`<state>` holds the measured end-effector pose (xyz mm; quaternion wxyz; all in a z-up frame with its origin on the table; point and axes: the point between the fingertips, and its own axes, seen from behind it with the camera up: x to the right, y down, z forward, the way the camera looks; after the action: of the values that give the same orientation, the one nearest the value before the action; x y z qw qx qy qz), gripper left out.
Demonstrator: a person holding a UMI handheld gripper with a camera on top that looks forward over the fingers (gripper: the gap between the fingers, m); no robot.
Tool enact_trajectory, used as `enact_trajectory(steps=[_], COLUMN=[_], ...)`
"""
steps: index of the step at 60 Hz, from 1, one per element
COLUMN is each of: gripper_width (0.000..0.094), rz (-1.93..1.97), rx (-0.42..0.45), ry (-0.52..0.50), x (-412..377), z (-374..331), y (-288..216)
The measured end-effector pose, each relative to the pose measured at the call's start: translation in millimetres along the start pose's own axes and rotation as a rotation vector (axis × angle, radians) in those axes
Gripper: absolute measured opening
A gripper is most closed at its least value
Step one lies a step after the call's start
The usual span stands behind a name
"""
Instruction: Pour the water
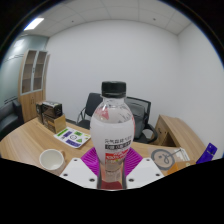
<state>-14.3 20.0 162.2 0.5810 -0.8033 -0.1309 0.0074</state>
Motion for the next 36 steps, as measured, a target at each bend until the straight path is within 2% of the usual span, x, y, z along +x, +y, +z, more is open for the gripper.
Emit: enact_trajectory(steps=[9,18,20,24,29,36], gripper_width=[0.0273,0.0274,0.0275,0.0277,0.0333,0.0507], rz=[0.114,0.132,0.147,0.153,0.158,0.136], rx=[-0.064,-0.113,-0.065,-0.059,-0.049,-0.084], ry=[-0.041,-0.039,-0.038,-0.035,-0.026,-0.023], x=[-3.7,-3.5,-2.8,-2.0,-0.9,-1.7], z=[22.7,36.6,37.7,32.8,31.7,29.9], y=[58.5,105.6,100.3,103.2,101.7,103.0])
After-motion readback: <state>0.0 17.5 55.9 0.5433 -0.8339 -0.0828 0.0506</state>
